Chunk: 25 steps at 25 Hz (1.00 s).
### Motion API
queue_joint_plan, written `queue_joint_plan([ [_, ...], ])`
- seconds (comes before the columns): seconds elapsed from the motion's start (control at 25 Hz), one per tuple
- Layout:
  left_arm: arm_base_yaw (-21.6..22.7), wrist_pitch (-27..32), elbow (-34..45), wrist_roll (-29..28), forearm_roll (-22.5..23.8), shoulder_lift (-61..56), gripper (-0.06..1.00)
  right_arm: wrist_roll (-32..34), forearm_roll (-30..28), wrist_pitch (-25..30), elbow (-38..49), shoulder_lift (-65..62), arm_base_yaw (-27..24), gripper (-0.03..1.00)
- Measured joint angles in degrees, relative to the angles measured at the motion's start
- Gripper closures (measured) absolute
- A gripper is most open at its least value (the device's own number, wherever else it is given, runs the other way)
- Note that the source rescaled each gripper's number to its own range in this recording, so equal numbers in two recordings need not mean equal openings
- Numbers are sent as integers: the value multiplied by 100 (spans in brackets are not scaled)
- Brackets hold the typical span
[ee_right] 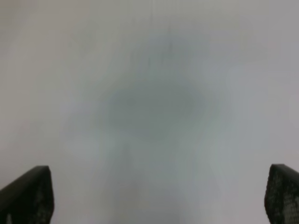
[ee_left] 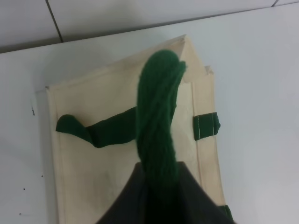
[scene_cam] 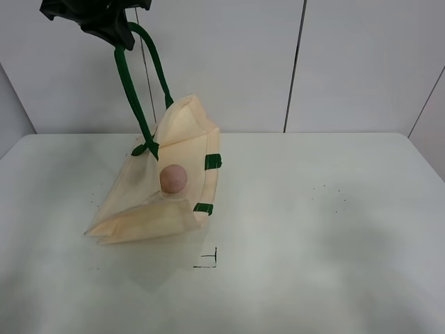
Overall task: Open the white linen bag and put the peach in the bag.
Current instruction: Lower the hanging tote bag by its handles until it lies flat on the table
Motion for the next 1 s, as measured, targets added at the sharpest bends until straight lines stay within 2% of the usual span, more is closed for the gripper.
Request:
queue_joint_plan([
  [0.16, 0, 0, 0, 0, 0, 138, 94, 5, -25, 7, 0, -686, 0, -3],
  [0.4, 0, -12, 366, 0, -48, 556, 94, 9, -55, 7, 29, -692, 0, -3],
  [0.56, 0, -29, 670, 147, -291, 1067, 92, 11, -55, 7, 29, -692, 0, -3],
  [0.64, 0, -54, 729, 188, -453, 1356, 76, 16, -55, 7, 29, -692, 0, -3],
  [0.8, 0, -101, 755, 196, -644, 1722, 23, 17, -55, 7, 29, -692, 0, -3],
  [0.88, 0, -101, 755, 196, -598, 1771, 9, 17, -55, 7, 29, -692, 0, -3],
  [1.0, -2, -95, 755, 176, -193, 1775, 1, 17, -55, 7, 29, -692, 0, -3],
])
